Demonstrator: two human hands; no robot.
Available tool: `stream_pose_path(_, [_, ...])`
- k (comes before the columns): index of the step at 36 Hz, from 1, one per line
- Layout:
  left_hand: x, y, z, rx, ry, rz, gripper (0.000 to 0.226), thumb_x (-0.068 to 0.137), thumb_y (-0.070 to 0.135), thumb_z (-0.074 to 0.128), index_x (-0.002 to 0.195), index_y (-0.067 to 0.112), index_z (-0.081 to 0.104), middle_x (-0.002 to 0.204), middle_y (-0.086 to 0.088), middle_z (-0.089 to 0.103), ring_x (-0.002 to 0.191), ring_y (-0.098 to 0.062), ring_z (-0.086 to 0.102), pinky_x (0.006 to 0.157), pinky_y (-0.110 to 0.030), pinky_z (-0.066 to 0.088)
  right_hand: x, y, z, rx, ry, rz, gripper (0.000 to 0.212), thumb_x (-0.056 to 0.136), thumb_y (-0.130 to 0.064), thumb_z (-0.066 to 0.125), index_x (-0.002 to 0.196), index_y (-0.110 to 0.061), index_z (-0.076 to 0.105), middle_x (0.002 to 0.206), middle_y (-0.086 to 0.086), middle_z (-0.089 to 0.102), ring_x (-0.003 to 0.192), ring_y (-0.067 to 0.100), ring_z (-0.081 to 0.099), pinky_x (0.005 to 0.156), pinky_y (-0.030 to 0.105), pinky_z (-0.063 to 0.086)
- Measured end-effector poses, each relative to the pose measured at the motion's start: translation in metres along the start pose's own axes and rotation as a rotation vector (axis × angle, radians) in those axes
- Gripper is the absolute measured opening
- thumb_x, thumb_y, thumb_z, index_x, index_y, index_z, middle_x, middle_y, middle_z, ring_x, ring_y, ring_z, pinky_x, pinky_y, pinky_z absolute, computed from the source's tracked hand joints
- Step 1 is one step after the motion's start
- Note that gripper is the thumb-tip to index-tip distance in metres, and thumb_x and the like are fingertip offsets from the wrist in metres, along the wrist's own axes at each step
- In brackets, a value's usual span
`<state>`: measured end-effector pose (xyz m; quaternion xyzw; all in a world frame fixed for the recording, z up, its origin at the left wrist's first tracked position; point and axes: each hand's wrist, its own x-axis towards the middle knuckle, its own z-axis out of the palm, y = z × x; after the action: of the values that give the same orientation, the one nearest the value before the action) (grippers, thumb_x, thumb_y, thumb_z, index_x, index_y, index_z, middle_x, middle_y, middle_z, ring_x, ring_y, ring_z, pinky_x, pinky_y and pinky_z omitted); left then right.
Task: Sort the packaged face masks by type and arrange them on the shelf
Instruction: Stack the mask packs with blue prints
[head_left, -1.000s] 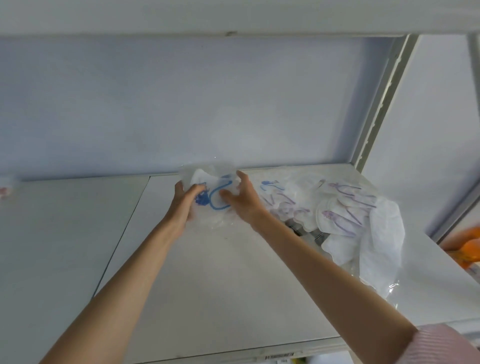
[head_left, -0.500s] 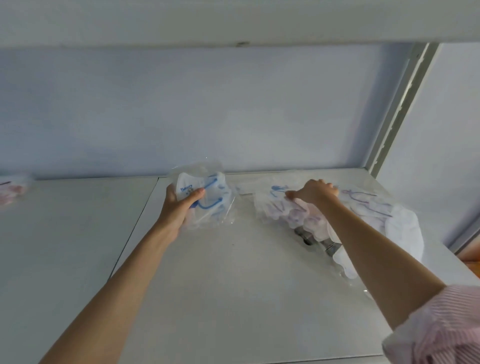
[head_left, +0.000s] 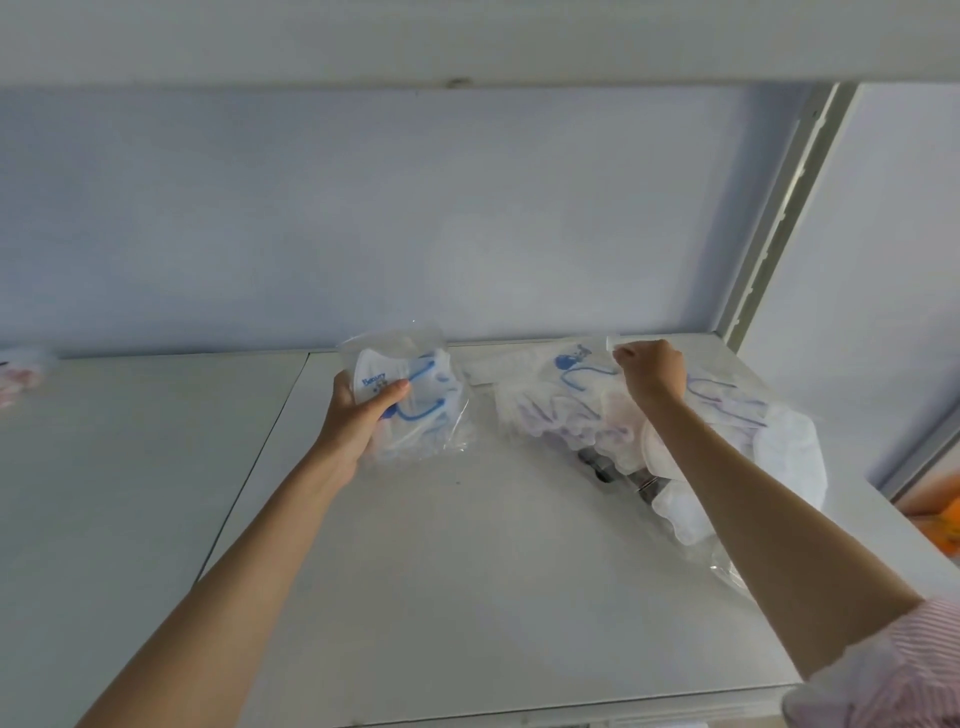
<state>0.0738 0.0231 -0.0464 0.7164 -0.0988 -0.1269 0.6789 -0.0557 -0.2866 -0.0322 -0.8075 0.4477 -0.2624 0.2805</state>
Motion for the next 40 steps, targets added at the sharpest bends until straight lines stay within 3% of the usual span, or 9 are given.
stream_pose_path(4, [-0.004,0.0,0.0,-0.003,-0.001,0.007,0.045,0.083,0.03,0.074,0.114,0.017,0.044,0.091,0.002,0.059,0.08,-0.01,0.06,0.06,-0.027,0.043,-0.005,-0.007,-0.012,0.439,0.061,0.008,0.02,0.088,-0.018,0.06,0.099,-0.011,0.075,0.093,0.009,0.073,0.08,0.023,0.065,0.07,0.035,0.054])
stream_pose_path(9, [-0.01,0.004,0.006,-0.015,-0.019,0.034,0.048,0.083,0.026,0.075,0.117,0.014,0.042,0.094,0.001,0.058,0.075,-0.006,0.06,0.057,-0.022,0.046,-0.032,-0.035,-0.031,0.747,-0.135,-0.15,0.017,0.094,-0.004,0.052,0.102,-0.004,0.067,0.073,0.006,0.058,0.039,0.008,0.05,0.039,0.02,0.039])
stream_pose_path(13, [-0.016,0.007,0.01,-0.024,-0.059,0.077,0.052,0.084,0.018,0.074,0.122,0.01,0.04,0.093,0.002,0.059,0.074,-0.007,0.06,0.055,-0.011,0.047,-0.064,-0.064,-0.034,0.633,-0.387,-0.36,0.012,0.095,-0.004,0.053,0.095,-0.006,0.066,0.065,0.002,0.05,0.035,0.007,0.036,0.036,0.018,0.031])
stream_pose_path(17, [-0.024,0.009,0.009,-0.029,-0.084,0.081,0.049,0.087,0.025,0.071,0.122,0.011,0.039,0.097,0.003,0.059,0.077,-0.005,0.062,0.053,-0.012,0.048,-0.09,-0.085,-0.019,0.395,-0.402,-0.511,0.006,0.089,-0.008,0.061,0.085,-0.013,0.063,0.071,0.002,0.061,0.036,0.005,0.041,0.039,0.014,0.032])
stream_pose_path(23, [-0.036,0.008,0.002,-0.042,-0.168,0.072,0.041,0.091,0.029,0.063,0.121,0.018,0.038,0.105,0.002,0.06,0.084,-0.005,0.063,0.051,-0.015,0.049,-0.118,-0.096,0.012,0.215,-0.253,-0.546,0.017,0.087,-0.023,0.067,0.096,-0.008,0.063,0.086,0.013,0.069,0.085,0.026,0.063,0.069,0.03,0.041])
stream_pose_path(29, [-0.042,0.0,-0.004,-0.077,-0.164,0.129,0.053,0.08,0.008,0.076,0.12,0.017,0.042,0.105,0.0,0.064,0.084,-0.006,0.068,0.067,-0.018,0.055,-0.153,-0.096,0.034,0.343,-0.179,-0.395,0.044,0.082,-0.041,0.07,0.115,-0.017,0.052,0.097,-0.003,0.062,0.085,0.016,0.058,0.068,0.03,0.041])
stream_pose_path(34, [-0.046,-0.004,-0.014,-0.073,-0.211,0.23,0.053,0.072,0.004,0.082,0.105,0.018,0.043,0.094,0.001,0.059,0.076,0.0,0.065,0.065,-0.019,0.054,-0.167,-0.075,0.045,0.801,-0.642,-0.138,0.103,0.078,-0.018,0.077,0.151,-0.022,0.005,0.14,-0.007,0.03,0.13,0.012,0.038,0.1,0.028,0.042])
stream_pose_path(37, [-0.049,-0.008,-0.018,-0.08,-0.293,0.283,0.054,0.064,0.015,0.081,0.103,0.019,0.045,0.097,0.001,0.062,0.087,-0.008,0.066,0.072,-0.024,0.055,-0.169,-0.066,0.049,0.795,-0.821,-0.287,0.08,0.069,-0.006,0.083,0.132,-0.02,0.036,0.127,-0.009,0.052,0.113,0.009,0.057,0.093,0.027,0.05])
stream_pose_path(40, [-0.051,-0.011,-0.018,-0.092,-0.334,0.296,0.06,0.06,0.028,0.082,0.108,0.022,0.047,0.106,-0.004,0.063,0.096,-0.013,0.065,0.078,-0.026,0.055,-0.174,-0.067,0.05,0.86,-0.692,-0.367,0.053,0.068,0.013,0.077,0.103,-0.02,0.055,0.102,0.005,0.061,0.087,0.005,0.066,0.074,0.021,0.053])
